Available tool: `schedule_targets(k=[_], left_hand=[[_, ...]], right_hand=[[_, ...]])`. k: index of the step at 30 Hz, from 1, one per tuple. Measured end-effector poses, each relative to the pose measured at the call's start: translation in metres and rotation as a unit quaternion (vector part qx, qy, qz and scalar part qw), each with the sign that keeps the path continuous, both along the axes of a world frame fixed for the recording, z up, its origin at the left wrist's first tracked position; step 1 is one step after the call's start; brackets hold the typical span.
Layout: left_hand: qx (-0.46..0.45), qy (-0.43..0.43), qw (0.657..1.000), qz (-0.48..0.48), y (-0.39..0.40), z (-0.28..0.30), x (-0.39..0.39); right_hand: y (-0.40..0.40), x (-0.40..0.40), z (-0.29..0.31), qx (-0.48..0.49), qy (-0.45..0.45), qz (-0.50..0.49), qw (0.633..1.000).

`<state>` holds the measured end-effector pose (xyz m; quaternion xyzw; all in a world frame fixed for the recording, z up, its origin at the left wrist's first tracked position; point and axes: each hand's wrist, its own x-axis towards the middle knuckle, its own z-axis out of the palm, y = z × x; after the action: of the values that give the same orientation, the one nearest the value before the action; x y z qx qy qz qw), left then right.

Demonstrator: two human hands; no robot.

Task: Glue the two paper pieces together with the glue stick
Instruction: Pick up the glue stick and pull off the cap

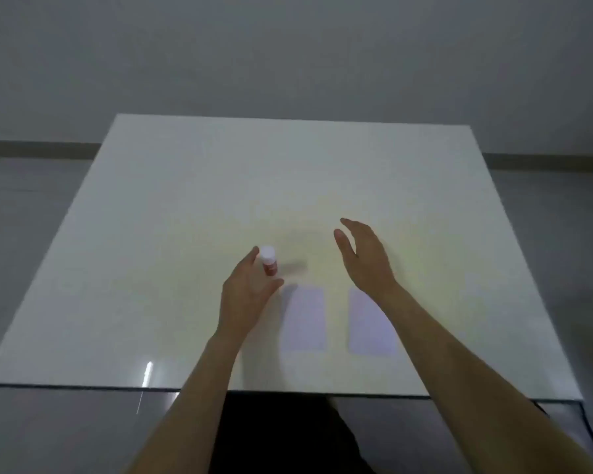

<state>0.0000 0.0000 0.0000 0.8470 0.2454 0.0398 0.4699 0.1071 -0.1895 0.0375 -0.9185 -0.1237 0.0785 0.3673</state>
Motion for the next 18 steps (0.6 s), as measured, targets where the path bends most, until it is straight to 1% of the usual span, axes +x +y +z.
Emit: schedule_targets(k=[3, 6, 8, 10, 11, 13, 15, 18], left_hand=[[-0.013, -0.071, 0.997, -0.011, -0.001, -0.010, 0.008], [-0.061, -0.121, 0.990, 0.034, -0.007, -0.022, 0.018], [-0.077, -0.167, 0.981, 0.058, -0.009, -0.028, 0.016], [-0.023, -0.218, 0.975, 0.026, -0.009, -0.022, 0.007], [0.017, -0.236, 0.972, -0.001, -0.011, -0.017, 0.000], [0.088, -0.256, 0.962, -0.046, -0.018, -0.009, -0.015], [0.160, -0.260, 0.948, -0.090, -0.030, 0.001, -0.021], [0.211, -0.268, 0.933, -0.116, -0.039, 0.014, -0.017]], right_hand=[[-0.001, -0.001, -0.015, 0.029, -0.077, -0.006, 0.997], [-0.008, -0.006, -0.023, 0.066, -0.123, -0.005, 0.990], [-0.016, -0.015, -0.023, 0.092, -0.150, -0.007, 0.984], [-0.018, -0.026, -0.016, 0.123, -0.157, -0.012, 0.980], [-0.016, -0.034, -0.010, 0.136, -0.141, -0.012, 0.981], [-0.010, -0.052, 0.001, 0.165, -0.071, 0.013, 0.984], [-0.003, -0.062, 0.012, 0.152, -0.027, 0.044, 0.987], [0.000, -0.061, 0.015, 0.135, -0.026, 0.046, 0.989]])
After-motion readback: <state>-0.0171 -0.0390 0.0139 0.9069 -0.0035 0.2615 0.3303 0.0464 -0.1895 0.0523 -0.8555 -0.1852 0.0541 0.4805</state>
